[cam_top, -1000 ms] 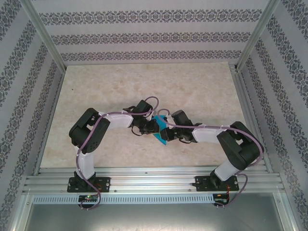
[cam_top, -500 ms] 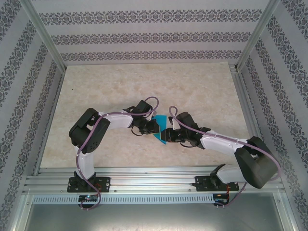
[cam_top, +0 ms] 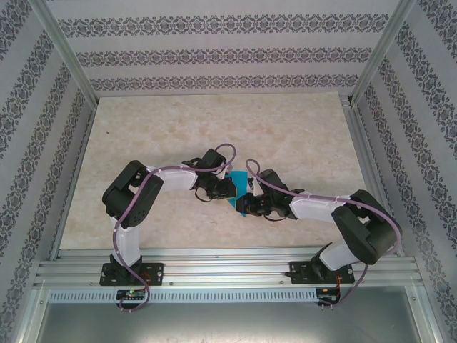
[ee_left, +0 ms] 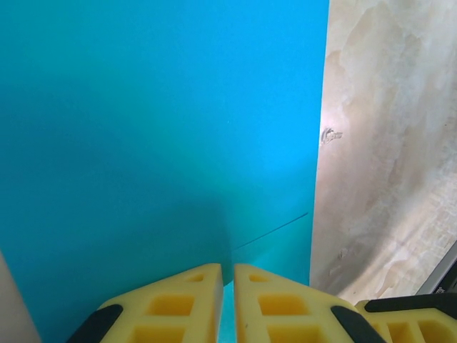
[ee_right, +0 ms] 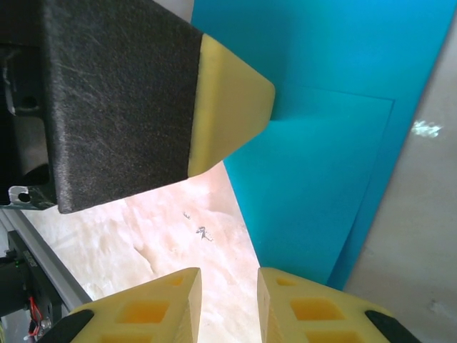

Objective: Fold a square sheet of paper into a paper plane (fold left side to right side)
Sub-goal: Third fold the triangle at the center of the table.

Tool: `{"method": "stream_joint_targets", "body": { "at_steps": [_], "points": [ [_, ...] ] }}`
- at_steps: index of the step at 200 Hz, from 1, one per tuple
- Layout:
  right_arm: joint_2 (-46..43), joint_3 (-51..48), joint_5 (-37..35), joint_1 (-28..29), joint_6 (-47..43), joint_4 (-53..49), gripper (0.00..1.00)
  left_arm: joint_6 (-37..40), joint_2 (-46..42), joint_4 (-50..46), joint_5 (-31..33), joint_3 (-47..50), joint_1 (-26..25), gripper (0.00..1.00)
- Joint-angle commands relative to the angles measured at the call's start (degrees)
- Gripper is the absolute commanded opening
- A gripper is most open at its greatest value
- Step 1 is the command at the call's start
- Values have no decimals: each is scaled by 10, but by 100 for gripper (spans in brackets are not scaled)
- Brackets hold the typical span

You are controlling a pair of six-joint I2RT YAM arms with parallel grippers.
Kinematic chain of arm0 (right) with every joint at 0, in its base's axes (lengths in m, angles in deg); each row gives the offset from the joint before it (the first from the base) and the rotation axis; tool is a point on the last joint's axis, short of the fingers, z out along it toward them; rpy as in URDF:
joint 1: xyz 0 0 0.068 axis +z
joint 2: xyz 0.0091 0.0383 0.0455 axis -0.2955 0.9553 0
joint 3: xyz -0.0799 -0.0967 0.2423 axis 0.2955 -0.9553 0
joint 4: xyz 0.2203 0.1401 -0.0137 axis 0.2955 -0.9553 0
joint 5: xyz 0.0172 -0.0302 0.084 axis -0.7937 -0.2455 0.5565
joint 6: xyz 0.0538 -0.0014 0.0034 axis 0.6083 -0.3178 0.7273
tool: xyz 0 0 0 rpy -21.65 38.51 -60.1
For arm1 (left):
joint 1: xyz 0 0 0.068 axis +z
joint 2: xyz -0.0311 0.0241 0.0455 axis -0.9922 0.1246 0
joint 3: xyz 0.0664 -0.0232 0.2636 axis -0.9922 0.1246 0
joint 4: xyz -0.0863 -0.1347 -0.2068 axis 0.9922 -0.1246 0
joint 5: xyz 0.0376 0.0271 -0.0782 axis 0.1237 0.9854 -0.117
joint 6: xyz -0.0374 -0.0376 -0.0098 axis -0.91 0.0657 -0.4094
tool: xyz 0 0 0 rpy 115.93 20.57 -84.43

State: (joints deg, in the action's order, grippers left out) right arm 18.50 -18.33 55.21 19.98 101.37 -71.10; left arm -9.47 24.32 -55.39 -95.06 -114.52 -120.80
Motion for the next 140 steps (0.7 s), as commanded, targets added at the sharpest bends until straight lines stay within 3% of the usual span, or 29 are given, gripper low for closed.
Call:
{"method": "stream_joint_targets", "body": {
  "at_steps": [1,140],
  "points": [
    [7,-3,17,12,10,18,27,13,19,-36,31,7,-10,15],
    [23,-22,9,22,17,-1,27,14,22,-38,38,5,-10,15]
  ]
}}
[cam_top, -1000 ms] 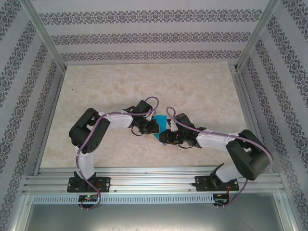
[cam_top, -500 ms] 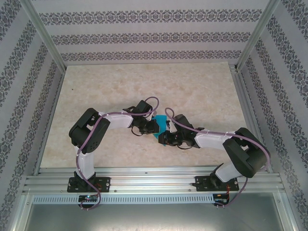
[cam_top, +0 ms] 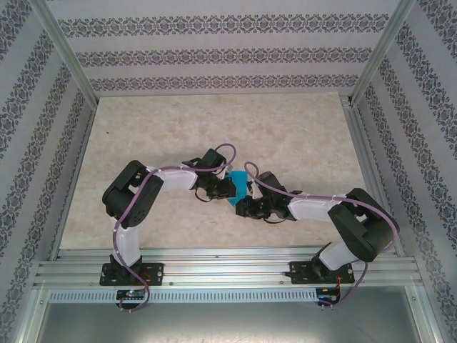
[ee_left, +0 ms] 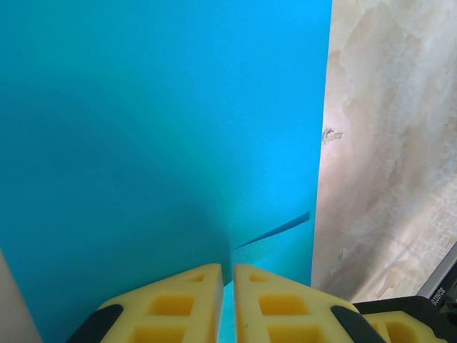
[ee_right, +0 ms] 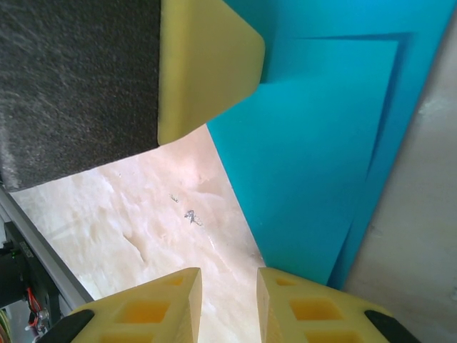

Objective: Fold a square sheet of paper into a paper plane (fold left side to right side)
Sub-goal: Third fold the triangle at the center of the table.

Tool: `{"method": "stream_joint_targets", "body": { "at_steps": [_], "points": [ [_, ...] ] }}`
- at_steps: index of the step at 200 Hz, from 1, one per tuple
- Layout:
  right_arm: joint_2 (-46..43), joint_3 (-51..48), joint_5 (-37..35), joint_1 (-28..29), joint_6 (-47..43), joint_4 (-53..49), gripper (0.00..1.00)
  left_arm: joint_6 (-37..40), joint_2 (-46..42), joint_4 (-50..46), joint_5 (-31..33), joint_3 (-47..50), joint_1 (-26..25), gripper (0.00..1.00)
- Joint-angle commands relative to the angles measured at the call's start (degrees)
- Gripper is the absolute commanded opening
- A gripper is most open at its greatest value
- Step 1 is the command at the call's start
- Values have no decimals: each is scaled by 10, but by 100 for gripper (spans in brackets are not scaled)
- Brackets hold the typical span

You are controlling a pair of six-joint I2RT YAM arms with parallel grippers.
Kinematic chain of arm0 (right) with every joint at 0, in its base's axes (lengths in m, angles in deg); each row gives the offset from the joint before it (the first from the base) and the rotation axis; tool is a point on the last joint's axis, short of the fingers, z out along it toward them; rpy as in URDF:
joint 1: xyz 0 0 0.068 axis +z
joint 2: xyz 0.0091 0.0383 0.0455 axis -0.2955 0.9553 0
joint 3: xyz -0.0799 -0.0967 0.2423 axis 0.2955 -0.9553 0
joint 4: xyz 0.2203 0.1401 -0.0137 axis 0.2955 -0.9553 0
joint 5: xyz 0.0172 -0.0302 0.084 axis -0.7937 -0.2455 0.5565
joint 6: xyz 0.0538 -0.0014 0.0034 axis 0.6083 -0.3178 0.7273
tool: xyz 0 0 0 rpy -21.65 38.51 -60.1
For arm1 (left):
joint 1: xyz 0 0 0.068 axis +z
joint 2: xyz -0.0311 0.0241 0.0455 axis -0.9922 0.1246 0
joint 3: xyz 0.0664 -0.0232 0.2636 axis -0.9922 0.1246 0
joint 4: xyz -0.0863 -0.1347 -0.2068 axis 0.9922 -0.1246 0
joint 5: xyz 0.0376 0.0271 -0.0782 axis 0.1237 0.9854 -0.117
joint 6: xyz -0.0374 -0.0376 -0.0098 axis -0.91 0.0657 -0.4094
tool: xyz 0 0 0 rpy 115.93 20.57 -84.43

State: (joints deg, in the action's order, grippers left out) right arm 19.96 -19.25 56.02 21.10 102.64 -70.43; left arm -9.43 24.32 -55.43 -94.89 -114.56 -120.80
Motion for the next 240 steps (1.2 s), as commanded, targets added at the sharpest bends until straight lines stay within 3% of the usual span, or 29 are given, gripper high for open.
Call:
{"method": "stream_joint_targets", "body": {
  "at_steps": [1,63,115,198,240],
  "points": [
    [9,-13,1,11,5,-8,27,14,22,-37,36,5,-10,15],
    [23,-25,-31,19,19,-59,26,18,25,-43,43,-3,-9,15],
    [20,-31,-66,13,17,-108,20,26,17,-44,38,-11,2,16],
    [43,-36,-44,-6,31,-80,7,45,-110,-48,29,-16,16,22],
    [50,-34,-43,-12,28,-80,6,30,-140,-13,-6,36,7,18]
  ]
}}
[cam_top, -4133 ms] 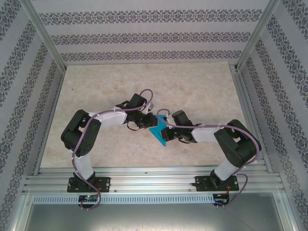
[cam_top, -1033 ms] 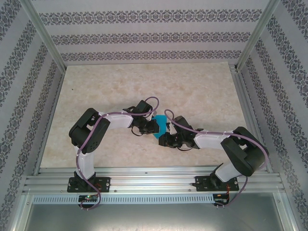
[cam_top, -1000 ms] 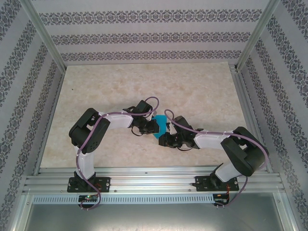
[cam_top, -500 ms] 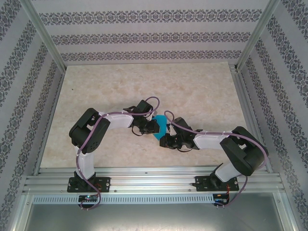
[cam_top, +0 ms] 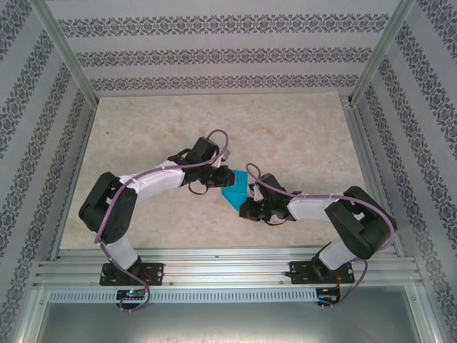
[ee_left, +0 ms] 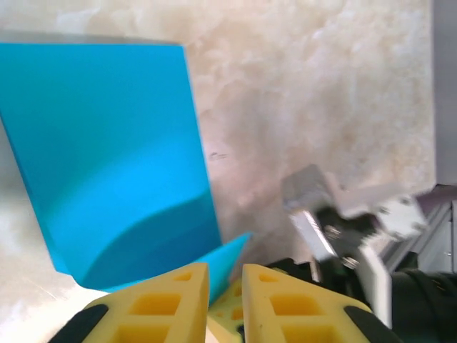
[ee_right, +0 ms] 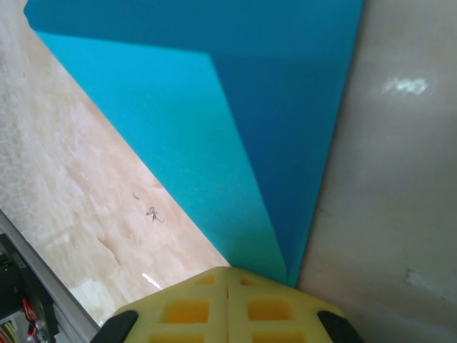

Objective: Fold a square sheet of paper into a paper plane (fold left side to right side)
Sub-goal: Third fold the triangle at the center of the table.

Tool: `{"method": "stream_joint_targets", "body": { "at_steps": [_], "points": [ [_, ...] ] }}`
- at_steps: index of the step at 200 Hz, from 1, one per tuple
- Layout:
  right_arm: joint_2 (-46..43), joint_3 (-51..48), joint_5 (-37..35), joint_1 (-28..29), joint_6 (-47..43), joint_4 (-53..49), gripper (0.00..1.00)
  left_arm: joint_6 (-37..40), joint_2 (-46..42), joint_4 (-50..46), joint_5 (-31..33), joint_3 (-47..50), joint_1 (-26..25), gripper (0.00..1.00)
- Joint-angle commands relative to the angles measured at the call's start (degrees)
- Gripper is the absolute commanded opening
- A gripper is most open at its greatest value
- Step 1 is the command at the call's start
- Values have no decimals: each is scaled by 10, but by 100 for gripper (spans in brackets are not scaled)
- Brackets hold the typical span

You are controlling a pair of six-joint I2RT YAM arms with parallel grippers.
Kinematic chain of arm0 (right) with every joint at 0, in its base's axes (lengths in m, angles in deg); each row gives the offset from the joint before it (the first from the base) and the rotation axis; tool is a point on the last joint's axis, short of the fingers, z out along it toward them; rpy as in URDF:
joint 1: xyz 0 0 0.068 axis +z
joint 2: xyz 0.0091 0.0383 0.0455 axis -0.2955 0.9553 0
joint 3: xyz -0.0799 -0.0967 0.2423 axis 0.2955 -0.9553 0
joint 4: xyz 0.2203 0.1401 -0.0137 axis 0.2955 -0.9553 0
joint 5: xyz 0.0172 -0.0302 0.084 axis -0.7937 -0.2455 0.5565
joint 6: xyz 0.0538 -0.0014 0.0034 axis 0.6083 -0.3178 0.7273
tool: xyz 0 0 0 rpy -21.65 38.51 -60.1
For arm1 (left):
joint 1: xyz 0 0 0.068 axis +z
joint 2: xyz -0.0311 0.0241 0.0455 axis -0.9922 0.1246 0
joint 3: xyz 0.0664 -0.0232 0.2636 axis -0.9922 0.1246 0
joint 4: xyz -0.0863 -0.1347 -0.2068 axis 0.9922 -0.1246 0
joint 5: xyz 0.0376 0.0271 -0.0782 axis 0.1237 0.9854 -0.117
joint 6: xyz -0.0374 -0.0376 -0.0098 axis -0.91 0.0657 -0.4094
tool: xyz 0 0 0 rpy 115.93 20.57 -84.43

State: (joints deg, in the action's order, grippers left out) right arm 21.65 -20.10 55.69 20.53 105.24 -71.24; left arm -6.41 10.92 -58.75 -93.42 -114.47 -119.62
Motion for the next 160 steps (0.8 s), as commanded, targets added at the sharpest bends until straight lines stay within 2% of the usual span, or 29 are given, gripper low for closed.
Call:
{"method": "stream_joint_targets", "body": {
  "at_steps": [1,67,160],
  "points": [
    [33,-25,-39,-6,2,-71,6,-1,-5,22,-22,37,-6,18],
    [41,-18,-39,-7,-2,-74,5,-47,45,93,-46,52,-48,13],
    [41,-13,-47,-7,-6,-88,5,-68,94,107,-24,55,-64,10]
  ]
}}
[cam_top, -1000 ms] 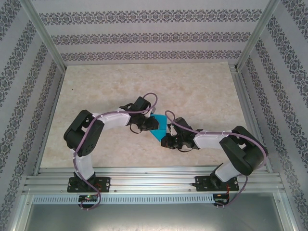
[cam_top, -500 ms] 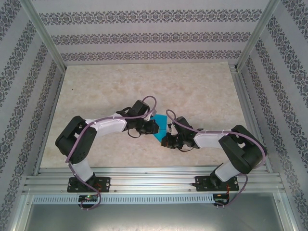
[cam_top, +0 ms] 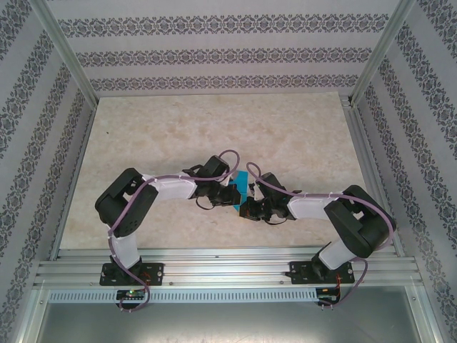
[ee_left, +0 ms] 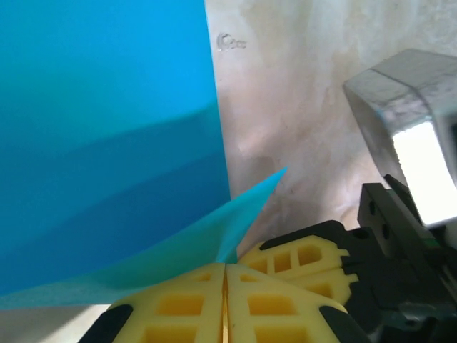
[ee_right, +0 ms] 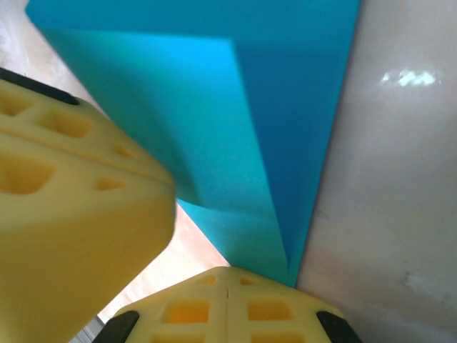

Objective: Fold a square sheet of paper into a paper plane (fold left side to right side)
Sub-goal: Third fold the triangle at the center of the table.

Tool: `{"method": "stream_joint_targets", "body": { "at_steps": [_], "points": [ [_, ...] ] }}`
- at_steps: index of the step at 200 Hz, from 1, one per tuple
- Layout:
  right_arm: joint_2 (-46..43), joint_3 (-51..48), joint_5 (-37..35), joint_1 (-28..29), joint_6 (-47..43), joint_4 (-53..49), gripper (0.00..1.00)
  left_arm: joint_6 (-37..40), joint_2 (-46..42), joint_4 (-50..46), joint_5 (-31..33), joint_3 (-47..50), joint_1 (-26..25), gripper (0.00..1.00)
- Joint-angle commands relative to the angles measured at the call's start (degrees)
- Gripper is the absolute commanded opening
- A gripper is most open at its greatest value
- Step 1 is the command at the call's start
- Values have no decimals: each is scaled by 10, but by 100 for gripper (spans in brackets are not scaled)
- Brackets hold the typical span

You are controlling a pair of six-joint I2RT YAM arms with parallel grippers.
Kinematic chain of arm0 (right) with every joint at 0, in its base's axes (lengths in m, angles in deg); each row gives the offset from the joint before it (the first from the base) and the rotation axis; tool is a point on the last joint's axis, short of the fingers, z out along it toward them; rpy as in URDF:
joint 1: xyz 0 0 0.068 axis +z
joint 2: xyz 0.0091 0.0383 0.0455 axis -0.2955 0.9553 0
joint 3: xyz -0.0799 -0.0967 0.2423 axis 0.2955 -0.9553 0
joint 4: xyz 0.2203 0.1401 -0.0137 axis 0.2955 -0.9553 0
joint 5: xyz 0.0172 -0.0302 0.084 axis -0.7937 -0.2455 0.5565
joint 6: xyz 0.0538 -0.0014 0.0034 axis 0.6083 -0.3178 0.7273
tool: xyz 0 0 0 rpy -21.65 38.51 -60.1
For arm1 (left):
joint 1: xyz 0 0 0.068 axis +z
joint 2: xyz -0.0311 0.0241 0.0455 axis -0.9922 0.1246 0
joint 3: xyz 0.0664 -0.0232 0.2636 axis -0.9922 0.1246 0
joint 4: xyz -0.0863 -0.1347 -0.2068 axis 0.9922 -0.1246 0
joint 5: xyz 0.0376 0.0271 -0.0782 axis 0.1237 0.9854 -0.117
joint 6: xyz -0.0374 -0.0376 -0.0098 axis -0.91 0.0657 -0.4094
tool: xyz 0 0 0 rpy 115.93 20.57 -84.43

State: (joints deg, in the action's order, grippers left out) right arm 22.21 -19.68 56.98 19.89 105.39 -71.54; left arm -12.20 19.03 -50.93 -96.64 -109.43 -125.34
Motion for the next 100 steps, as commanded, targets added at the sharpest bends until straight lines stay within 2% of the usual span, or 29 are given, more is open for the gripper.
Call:
{"method": "stream_joint_targets", "body": {
  "at_steps": [1,100],
  "points": [
    [35,-17,-60,-1,-8,-85,5,-10,14,29,9,5,-7,10],
    [31,-11,-79,-1,-18,-122,5,43,35,-28,125,14,2,9]
  ]
}}
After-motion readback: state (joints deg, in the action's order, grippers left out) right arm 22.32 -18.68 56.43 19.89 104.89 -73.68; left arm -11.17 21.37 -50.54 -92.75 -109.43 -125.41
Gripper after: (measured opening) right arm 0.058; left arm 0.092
